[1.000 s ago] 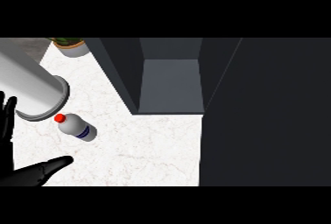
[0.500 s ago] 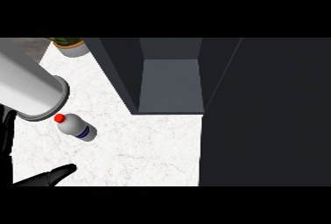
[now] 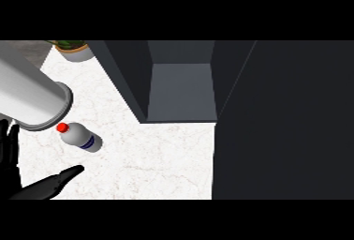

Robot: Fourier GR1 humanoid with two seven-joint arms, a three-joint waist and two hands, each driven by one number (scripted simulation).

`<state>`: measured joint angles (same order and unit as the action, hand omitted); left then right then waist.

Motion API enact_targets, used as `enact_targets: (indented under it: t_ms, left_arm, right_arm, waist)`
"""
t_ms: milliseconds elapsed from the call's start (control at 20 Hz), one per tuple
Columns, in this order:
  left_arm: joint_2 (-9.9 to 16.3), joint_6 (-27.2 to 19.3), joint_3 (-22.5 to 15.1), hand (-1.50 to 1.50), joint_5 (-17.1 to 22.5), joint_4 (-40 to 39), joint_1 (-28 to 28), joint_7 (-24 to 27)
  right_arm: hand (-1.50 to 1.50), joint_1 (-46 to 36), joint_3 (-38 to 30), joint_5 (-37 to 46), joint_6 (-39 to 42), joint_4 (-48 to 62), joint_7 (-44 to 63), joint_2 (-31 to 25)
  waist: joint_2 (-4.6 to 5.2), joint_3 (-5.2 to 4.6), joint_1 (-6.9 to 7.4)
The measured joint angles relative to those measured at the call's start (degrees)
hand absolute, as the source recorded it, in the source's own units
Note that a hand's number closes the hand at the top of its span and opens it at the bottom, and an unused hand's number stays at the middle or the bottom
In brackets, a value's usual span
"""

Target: Pick up the bottled water, place it into the cabinet and close the cabinet

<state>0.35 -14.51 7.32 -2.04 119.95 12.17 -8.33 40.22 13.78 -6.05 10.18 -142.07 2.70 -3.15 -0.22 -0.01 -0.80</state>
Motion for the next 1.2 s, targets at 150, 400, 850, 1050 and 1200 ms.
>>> enact_targets:
  t_ms: [150, 400, 850, 1050, 1200]
  left_arm:
    - [0.0, -0.5, 1.1, -1.5, 0.5, -4.3, 0.2, 3.4]
    - [0.7, 1.2, 4.9, -1.5, 3.6, -14.1, -1.9, 9.0]
    - [0.9, 3.4, 9.8, -1.5, 7.1, -34.3, -7.6, 22.5]
    - [1.8, 4.9, 12.9, -1.5, 9.0, -43.8, -9.8, 29.3]
    - [3.0, 5.8, 15.3, -1.5, 10.2, -51.1, -12.4, 33.8]
  right_arm:
    - [-1.5, 1.2, 0.0, 0.2, 0.3, -0.4, -0.8, -0.4]
    - [-1.5, 5.2, 0.3, 1.1, 1.6, -0.5, -5.0, -1.0]
    - [-1.5, 7.7, 0.9, 1.7, 2.4, -0.9, -7.0, -1.8]
    - [-1.5, 9.1, 1.6, 1.9, 2.6, -0.9, -8.4, -1.9]
    - [-1.5, 11.2, 0.3, 1.9, 3.9, -1.0, -10.6, -2.9]
  waist:
    - [0.05, -0.01, 0.1]
    - [0.04, -0.03, -0.16]
    - [0.15, -0.05, -0.14]
    - [0.16, -0.07, -0.19]
    - [0.15, -0.06, -0.42]
